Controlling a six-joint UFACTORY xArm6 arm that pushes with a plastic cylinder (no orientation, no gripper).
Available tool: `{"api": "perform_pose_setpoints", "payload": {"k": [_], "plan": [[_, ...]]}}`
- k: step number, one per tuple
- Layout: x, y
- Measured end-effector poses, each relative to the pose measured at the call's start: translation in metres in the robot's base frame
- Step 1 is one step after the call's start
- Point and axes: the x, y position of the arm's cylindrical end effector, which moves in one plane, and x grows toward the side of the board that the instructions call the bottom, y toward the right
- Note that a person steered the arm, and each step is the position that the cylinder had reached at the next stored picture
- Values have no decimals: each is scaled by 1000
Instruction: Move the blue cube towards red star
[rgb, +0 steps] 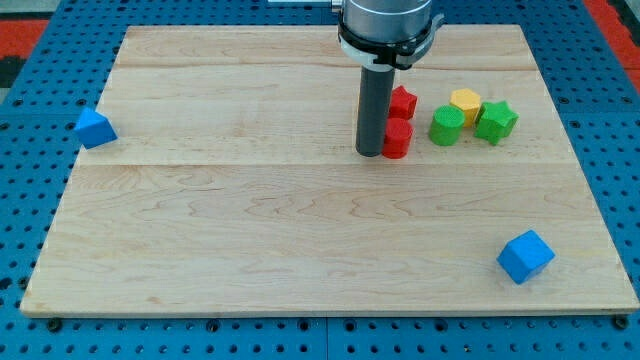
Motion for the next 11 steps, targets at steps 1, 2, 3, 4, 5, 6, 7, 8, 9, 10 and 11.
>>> {"api": "perform_pose_setpoints", "payload": {"k": [1,2,3,4,5,6,7,8,9,10,11], "plan": [[-5,20],[-13,43],[39,43],[100,93],[114,191],[124,246],[177,222],[178,138],[127,113],[108,123],[104,161]]}}
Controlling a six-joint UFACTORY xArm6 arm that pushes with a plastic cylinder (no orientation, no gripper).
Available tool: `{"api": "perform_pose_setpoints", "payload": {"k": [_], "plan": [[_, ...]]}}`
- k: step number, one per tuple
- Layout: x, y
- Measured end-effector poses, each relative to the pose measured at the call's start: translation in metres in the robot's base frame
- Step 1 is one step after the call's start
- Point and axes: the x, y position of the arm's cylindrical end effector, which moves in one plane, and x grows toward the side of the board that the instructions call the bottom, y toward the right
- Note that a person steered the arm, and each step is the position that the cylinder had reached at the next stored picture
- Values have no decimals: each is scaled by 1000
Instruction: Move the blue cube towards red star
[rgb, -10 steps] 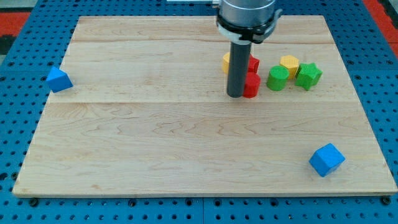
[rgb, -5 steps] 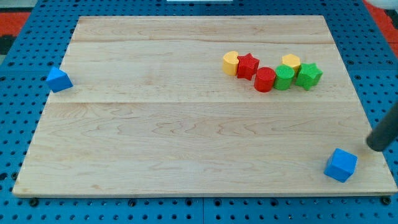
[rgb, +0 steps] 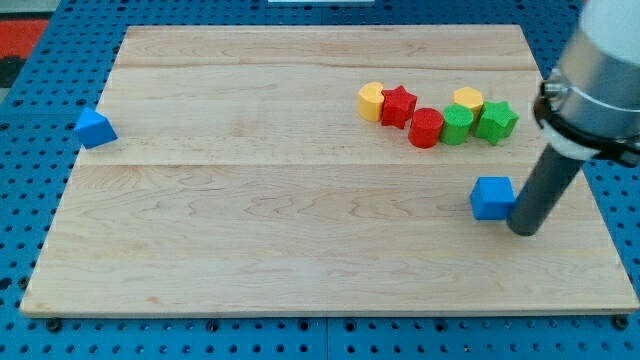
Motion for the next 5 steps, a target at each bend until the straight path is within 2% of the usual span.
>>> {"api": "perform_pose_setpoints", "payload": {"k": [1,2,3,4,5], "plan": [[-23,-13],[-37,-92],[-61,-134],[-92,-118],[-114,-130]]}}
